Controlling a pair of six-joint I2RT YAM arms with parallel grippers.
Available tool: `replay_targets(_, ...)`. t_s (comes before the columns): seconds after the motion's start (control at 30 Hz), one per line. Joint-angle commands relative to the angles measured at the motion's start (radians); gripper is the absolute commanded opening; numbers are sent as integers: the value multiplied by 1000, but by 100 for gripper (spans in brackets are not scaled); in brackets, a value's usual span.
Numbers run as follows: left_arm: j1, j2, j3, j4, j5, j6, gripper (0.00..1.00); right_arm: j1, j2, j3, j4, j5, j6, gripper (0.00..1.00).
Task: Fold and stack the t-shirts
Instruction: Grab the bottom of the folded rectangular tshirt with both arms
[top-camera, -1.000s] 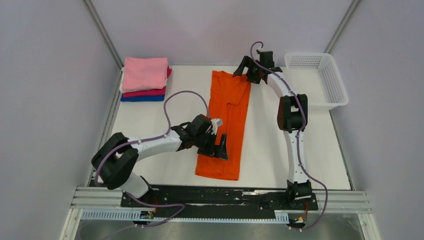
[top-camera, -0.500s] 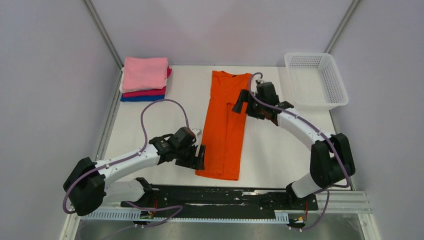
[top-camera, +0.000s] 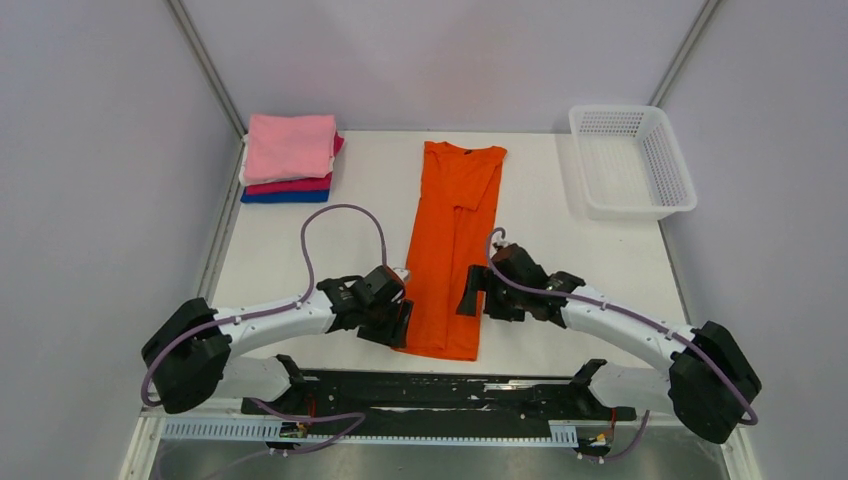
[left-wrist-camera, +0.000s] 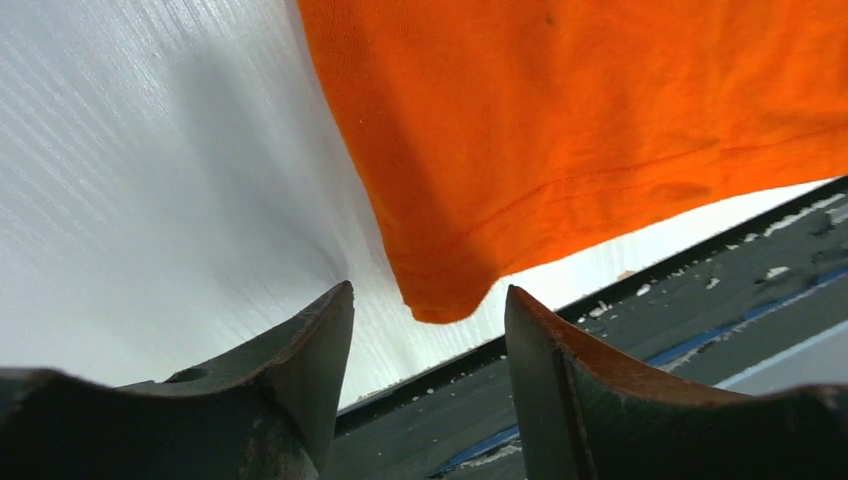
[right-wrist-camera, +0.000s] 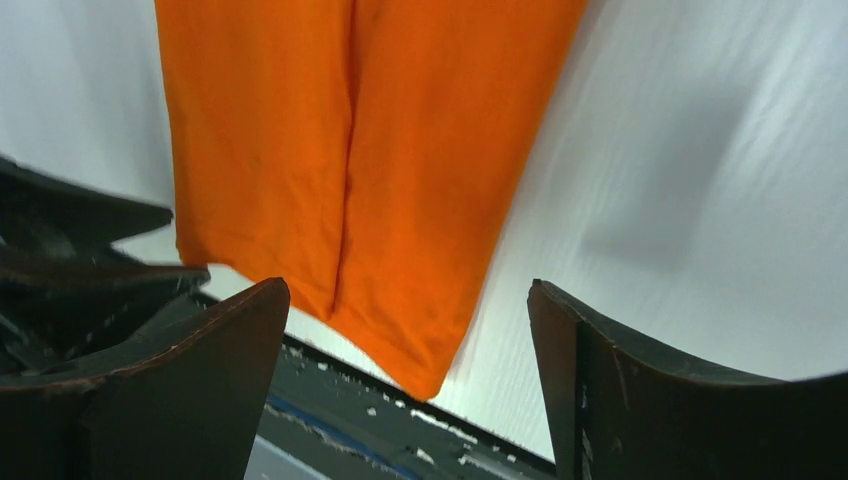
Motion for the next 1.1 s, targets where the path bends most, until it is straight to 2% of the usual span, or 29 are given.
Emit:
replay_targets(0.0, -26, 49, 57, 22, -50, 1, 63, 124, -27, -20, -30, -59, 45, 87)
replay_targets(0.13, -53, 81, 67, 20, -71, 3, 58, 201, -11, -42, -30, -69, 92, 82)
replay_targets(0.4, -70, 141, 84, 0, -135, 9, 50, 257, 57, -46, -16, -69, 120, 71)
replay_targets(0.5, -71, 146, 87, -2, -146, 2, 42, 259, 95, -45, 6, -72, 129, 66)
replay_targets(0.6, -71, 140, 86, -8, -150, 0, 39, 260, 135, -39, 10, -74, 138, 57)
replay_targets(0.7, -70, 134, 85, -24, -162, -4, 32, 260, 149, -51, 0, -68, 165, 40)
replay_targets(0.8, -71, 125, 81, -52, -178, -10, 19, 261, 127, -76, -29, -59, 180, 26)
replay_targets(0.83, -71, 116, 79, -60, -180, -16, 17, 260, 112, -88, -42, -47, 185, 18)
replay_targets(0.93, -71, 85, 62, -106, -182, -28, 7, 260, 66, -119, -85, -42, 188, 4)
replay_targets(0.97, -70, 65, 58, -111, -179, -31, 6, 260, 48, -130, -90, -51, 188, 1)
replay_targets(1.07, -71, 27, 22, -106, -126, -42, 0, 260, -11, -157, -89, -101, 165, 0)
